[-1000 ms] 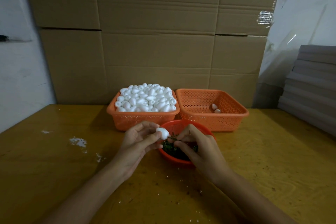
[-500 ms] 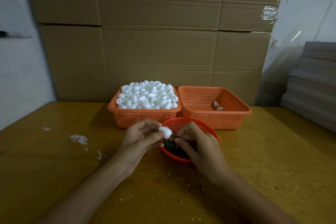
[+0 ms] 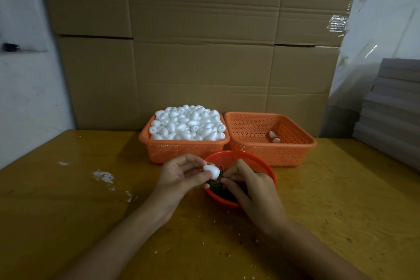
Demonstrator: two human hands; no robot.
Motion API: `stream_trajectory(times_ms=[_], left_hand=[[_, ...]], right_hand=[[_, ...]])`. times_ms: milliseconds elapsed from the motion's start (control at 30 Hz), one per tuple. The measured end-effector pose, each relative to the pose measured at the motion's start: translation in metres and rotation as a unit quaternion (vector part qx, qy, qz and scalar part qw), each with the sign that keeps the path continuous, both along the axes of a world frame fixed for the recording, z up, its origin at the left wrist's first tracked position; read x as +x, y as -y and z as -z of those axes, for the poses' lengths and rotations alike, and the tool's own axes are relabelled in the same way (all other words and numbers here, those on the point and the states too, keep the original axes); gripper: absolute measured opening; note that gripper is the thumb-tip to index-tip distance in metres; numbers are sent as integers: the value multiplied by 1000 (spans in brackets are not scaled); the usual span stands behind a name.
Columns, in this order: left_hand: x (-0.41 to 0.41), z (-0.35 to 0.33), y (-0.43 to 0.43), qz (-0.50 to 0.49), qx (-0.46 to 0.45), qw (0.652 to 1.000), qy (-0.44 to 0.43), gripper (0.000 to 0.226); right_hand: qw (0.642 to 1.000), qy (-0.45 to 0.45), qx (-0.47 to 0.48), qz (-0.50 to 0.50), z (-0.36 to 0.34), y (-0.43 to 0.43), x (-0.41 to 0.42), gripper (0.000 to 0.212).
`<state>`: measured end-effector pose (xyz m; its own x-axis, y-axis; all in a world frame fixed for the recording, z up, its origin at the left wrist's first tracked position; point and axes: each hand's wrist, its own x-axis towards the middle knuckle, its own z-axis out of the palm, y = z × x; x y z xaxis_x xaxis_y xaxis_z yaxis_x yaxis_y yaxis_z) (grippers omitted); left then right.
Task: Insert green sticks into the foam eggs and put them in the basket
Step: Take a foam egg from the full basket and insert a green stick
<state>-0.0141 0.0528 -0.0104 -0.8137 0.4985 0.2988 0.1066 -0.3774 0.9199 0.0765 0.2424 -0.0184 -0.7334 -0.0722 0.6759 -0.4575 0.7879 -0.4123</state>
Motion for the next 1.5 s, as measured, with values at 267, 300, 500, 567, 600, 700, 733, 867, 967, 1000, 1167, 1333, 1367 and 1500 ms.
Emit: stream_trajectory(times_ms=[267, 300, 500, 567, 600, 700, 733, 867, 967, 1000, 1167, 1333, 1367, 1500], left_hand=[[-2, 2, -1, 0, -4, 1000, 3, 30], [-2, 3, -1, 1, -5, 1000, 4, 30], [-3, 4, -2, -14, -12, 1000, 11, 30], [-3, 5, -2, -12, -15, 1000, 15, 32], [-3, 5, -1, -11, -15, 1000, 17, 34], [-4, 6, 0, -10, -15, 1000, 19, 35], [-4, 6, 0, -10, -16, 1000, 19, 35], [-5, 8, -1, -12, -18, 1000, 17, 37], [-5, 8, -1, -9, -14, 1000, 16, 32], [-5, 8, -1, -10, -14, 1000, 14, 29], [-6, 8, -1, -13, -23, 1000, 9, 33], [-4, 7, -1, -13, -22, 1000, 10, 35], [-3, 7, -1, -13, -17, 1000, 10, 35], [-1, 5, -1, -4, 5, 1000, 1, 26]], right_hand=[[1000, 13, 2, -6, 0, 0, 1, 7], [1000, 14, 2, -8, -1, 0, 1, 7], [1000, 18, 5, -13, -1, 0, 2, 6], [1000, 18, 11, -13, -1, -1, 2, 7], [1000, 17, 14, -13, -1, -1, 1, 7], [1000, 9, 21, -15, -1, -1, 1, 6], [1000, 8, 21, -17, -1, -1, 1, 6], [1000, 9, 20, -17, 1, -2, 0, 6], [1000, 9, 19, -18, 1, -1, 0, 6], [1000, 9, 20, -17, 1, -1, 0, 6], [999, 15, 24, -20, 1, -2, 0, 6], [1000, 18, 15, -14, 1, 0, 1, 7], [1000, 14, 13, -7, 0, 0, 1, 8], [999, 9, 12, 36, -1, 3, 1, 13]])
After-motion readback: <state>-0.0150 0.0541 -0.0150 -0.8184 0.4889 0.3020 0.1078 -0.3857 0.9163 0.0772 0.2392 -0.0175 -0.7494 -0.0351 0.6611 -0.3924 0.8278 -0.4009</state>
